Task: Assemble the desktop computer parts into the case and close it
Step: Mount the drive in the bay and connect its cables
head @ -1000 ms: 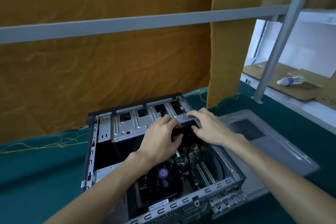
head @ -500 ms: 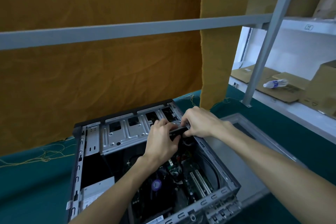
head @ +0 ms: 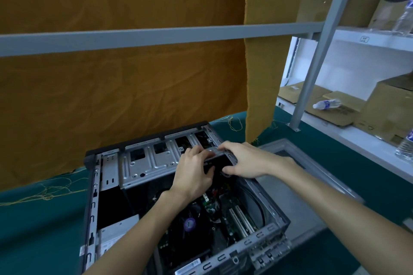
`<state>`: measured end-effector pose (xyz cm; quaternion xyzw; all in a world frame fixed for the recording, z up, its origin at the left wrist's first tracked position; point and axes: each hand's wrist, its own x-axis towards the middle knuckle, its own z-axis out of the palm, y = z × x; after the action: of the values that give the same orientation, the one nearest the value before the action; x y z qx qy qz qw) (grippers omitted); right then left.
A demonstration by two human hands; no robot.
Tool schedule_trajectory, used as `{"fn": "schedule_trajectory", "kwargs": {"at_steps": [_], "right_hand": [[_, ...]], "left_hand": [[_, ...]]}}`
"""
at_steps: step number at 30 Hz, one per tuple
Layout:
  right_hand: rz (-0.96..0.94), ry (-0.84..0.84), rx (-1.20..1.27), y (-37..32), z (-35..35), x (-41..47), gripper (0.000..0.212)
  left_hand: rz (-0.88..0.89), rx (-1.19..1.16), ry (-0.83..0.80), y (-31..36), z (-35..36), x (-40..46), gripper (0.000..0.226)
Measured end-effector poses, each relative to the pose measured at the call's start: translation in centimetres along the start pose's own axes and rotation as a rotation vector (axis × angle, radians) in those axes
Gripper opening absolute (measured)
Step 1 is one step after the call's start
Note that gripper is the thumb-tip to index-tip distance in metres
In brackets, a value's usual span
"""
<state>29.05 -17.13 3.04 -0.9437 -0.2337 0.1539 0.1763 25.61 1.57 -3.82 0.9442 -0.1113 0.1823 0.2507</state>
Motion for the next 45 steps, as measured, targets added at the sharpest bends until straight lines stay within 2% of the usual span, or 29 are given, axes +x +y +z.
{"fn": "schedule_trajectory", "kwargs": {"at_steps": [2,4,8,10,12,14,16,18,19,20,23,27,30,33,36,39,45], "right_hand": [[-0.001,0.028,0.033,0.2,0.2,-1.3,0.042],[-0.003,0.097,-0.038,0.1,0.6,-2.3,0.031],[0.031,0.202,-0.36,-1.3,2.4,-3.0,0.031],[0.078,0.263,-0.512,-2.3,3.8,-3.1,0.028],[0.109,0.32,-0.542,-2.6,5.0,-3.4,0.032],[0.062,0.398,-0.39,-2.0,5.3,-4.3,0.028],[0.035,0.528,-0.032,-0.6,4.5,-5.6,0.015],[0.12,0.699,0.271,1.9,3.5,-6.2,0.022],[0.197,0.713,0.343,3.3,3.2,-6.2,0.022],[0.281,0.66,0.35,4.6,3.3,-5.9,0.02],[0.483,0.329,0.262,7.6,5.4,-4.1,0.02],[0.485,0.144,0.215,8.6,7.9,-1.6,0.024],[0.442,0.124,0.066,8.8,7.9,-0.3,0.03],[0.436,0.089,0.005,10.1,8.1,1.2,0.026],[0.452,0.044,0.048,11.1,8.1,2.3,0.033],[0.433,0.086,0.148,11.5,7.8,3.6,0.044],[0.414,0.141,0.31,10.8,7.0,5.6,0.012]], "left_hand": [[0.002,-0.012,-0.026,-0.3,-0.1,-0.1,0.04],[-0.028,-0.019,-0.026,-0.2,-0.1,-0.2,0.046],[-0.018,0.049,-0.021,0.1,0.3,-0.5,0.065],[-0.027,0.074,0.001,0.3,0.5,-0.5,0.064],[-0.048,0.106,0.021,0.6,0.7,-0.5,0.062],[-0.068,0.103,0.025,0.7,0.9,-0.5,0.061],[-0.073,0.101,0.016,0.6,1.0,-0.3,0.062],[-0.069,0.112,0.004,0.5,1.0,-0.2,0.064],[-0.064,0.113,-0.002,0.5,1.0,-0.2,0.064],[-0.061,0.109,-0.008,0.4,1.0,-0.4,0.063],[-0.044,0.094,0.002,0.3,1.1,-0.8,0.055],[-0.12,0.033,0.054,1.2,1.1,-0.2,0.042],[-0.263,0.078,0.07,3.2,1.2,0.7,0.047],[-0.414,0.152,0.046,5.3,2.0,1.3,0.065],[-0.457,0.193,0.014,6.8,3.1,2.3,0.081],[-0.495,0.126,-0.05,7.3,3.5,3.8,0.083],[-0.475,0.06,-0.057,6.4,3.4,4.1,0.08]]}}
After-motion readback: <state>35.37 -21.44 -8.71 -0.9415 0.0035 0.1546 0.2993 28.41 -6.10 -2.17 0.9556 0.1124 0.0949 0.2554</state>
